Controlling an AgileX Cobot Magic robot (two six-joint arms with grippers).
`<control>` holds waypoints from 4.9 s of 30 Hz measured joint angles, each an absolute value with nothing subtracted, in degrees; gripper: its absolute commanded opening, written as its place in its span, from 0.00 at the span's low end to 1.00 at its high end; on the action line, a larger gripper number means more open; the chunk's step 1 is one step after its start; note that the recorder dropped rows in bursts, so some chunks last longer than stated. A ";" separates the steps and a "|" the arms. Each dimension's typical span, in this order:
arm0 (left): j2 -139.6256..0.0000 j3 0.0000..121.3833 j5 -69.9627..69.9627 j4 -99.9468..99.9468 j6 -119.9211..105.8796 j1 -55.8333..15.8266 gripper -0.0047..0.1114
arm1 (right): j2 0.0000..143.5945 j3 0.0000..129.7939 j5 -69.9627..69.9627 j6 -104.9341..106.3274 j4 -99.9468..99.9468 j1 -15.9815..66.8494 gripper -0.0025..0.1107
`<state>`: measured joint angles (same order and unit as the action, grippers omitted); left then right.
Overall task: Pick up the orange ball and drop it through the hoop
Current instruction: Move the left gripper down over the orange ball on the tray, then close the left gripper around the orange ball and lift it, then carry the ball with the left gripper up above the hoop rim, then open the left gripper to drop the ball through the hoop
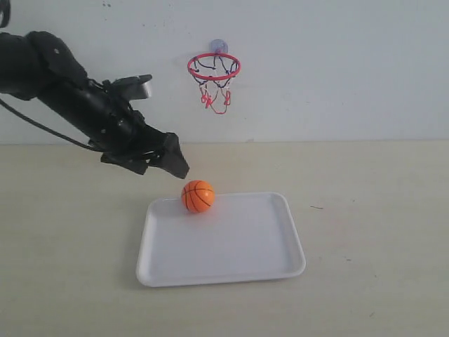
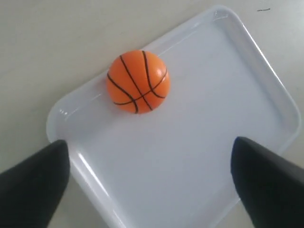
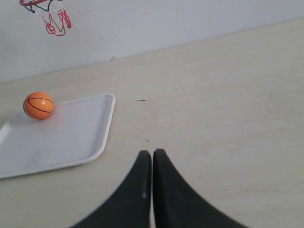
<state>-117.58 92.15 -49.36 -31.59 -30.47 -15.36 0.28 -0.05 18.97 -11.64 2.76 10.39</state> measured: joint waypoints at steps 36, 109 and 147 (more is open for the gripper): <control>-134.87 108.58 -47.03 -19.80 -26.38 -22.35 0.72 | 0.28 -0.05 18.97 -11.64 2.76 10.39 0.02; -143.07 141.11 -38.78 -69.07 -55.76 -12.66 0.08 | 0.28 -0.05 18.97 -11.64 2.76 10.39 0.02; -143.07 141.11 -36.42 -71.95 -57.60 -12.60 0.67 | 0.28 -0.05 18.97 -11.64 2.76 10.39 0.02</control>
